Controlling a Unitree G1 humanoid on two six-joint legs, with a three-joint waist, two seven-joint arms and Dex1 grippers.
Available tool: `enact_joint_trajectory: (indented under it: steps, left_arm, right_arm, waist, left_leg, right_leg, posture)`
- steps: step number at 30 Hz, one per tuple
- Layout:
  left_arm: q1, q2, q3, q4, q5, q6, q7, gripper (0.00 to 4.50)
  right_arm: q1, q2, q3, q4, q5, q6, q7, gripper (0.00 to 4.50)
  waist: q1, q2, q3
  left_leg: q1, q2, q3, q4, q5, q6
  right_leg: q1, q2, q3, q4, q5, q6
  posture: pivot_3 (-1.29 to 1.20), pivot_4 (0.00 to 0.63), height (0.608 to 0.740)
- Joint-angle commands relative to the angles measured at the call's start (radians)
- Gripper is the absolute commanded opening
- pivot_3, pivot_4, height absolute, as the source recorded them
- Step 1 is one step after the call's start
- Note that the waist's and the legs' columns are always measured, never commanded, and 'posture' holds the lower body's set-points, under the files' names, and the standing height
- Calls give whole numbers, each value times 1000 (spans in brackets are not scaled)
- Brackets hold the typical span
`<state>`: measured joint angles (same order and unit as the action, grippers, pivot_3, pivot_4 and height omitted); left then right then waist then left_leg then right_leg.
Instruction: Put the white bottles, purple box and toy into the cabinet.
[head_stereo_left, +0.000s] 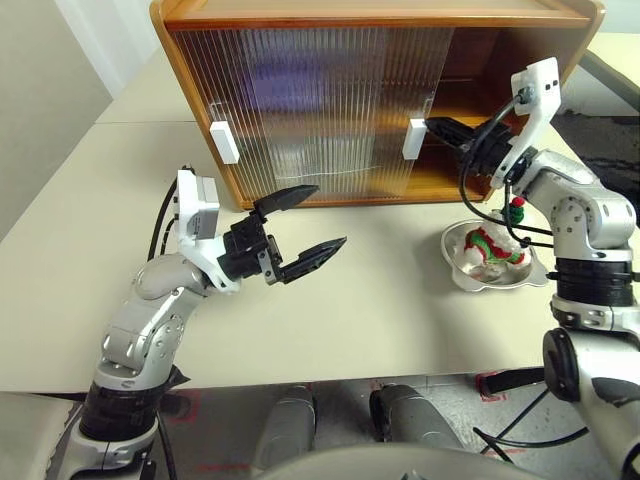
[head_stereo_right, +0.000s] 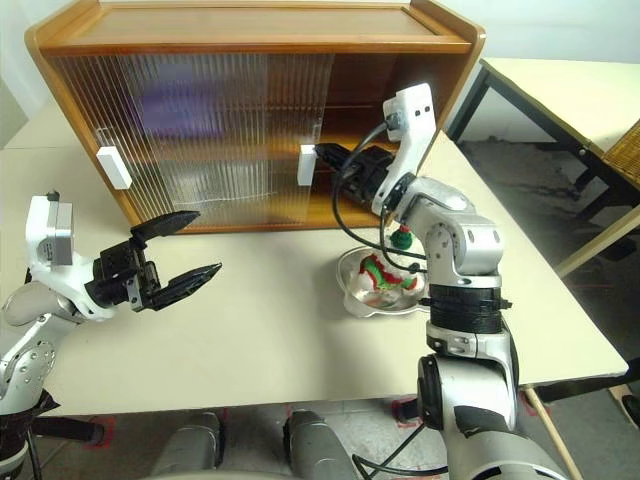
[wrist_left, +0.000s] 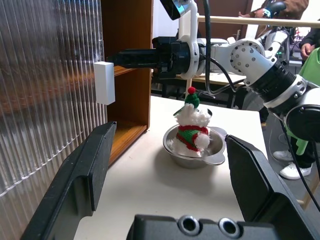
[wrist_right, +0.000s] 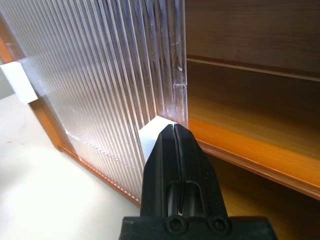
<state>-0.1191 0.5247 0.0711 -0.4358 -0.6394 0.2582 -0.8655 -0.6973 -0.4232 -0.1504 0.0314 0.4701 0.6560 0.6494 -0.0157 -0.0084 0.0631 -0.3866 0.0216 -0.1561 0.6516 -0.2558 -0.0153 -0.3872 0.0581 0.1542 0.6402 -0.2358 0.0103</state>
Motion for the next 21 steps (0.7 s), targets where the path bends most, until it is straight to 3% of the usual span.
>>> enact_joint_trajectory:
  steps: [1, 21]
  left_arm:
    - [11, 5, 6, -25, -6, 9, 8, 4500]
    - [15, 21, 12, -37, -7, 19, 25, 4500]
  right_arm:
    - [4, 21, 30, -19, 14, 16, 0, 45]
    - [-7, 125, 59, -19, 16, -3, -20, 45]
  waist:
    - [0, 0, 0]
    - [6, 0, 0]
  left_leg:
    - [0, 0, 0, 0, 0, 0]
    - [0, 0, 0, -3, 1, -2]
  right_leg:
    - [0, 0, 0, 0, 0, 0]
    - [-5, 0, 2, 8, -5, -4]
  posture:
    - [19, 99, 740]
    - [27, 104, 740]
